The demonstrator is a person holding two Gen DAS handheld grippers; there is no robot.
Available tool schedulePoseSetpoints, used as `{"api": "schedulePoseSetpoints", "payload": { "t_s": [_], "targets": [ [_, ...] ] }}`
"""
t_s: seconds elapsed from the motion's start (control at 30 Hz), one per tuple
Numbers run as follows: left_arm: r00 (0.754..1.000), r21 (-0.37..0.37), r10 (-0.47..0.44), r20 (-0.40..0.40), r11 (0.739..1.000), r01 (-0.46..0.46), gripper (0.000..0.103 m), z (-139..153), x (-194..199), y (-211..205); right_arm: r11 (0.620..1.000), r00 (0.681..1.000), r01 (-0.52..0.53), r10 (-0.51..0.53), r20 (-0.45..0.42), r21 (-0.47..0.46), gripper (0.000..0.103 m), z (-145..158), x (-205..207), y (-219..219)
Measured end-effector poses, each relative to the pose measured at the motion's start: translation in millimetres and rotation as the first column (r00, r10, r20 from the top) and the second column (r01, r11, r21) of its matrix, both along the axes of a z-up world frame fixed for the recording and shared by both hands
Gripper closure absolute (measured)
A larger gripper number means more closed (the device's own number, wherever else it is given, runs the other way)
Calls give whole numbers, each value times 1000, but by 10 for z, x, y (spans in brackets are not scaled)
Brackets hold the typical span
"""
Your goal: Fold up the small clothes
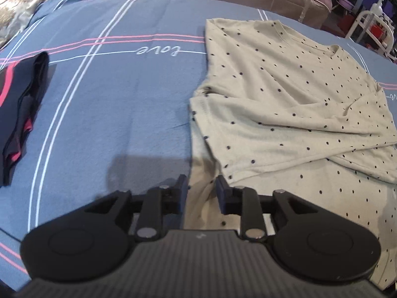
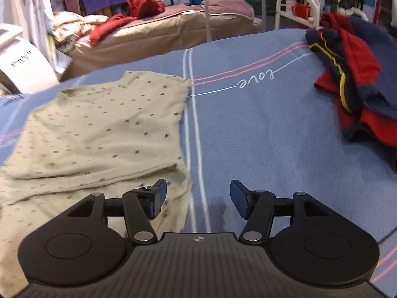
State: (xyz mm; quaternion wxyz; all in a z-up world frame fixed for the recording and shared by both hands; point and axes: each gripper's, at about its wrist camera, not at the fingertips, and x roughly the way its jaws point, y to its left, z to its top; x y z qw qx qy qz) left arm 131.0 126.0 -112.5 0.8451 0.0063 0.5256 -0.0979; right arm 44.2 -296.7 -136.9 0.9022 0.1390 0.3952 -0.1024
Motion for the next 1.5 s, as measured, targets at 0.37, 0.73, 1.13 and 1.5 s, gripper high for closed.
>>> {"api": "schedulePoseSetpoints", "payload": {
  "t_s": [0.37, 0.73, 1.13, 1.5],
  "targets": [
    [998, -69, 4, 66, 998, 1, 23, 193, -1030, 697, 987, 997, -59, 64, -33, 147, 8, 9, -1026, 1],
    [992, -6, -128, -17, 992, 128, 52, -115, -1712, 704, 973, 991, -95, 113, -74, 208, 9, -133, -1622, 255],
    [993, -35, -95, 64, 995, 97, 40, -218, -1870, 698, 947, 982, -121, 158, -104, 299, 22, -309, -1819, 376],
    [994, -31, -94, 57, 995, 96, 97, -126, -1806, 645, 925, 971, -135, 194, -138, 354, 93, -379, -1829, 424]
  ]
}}
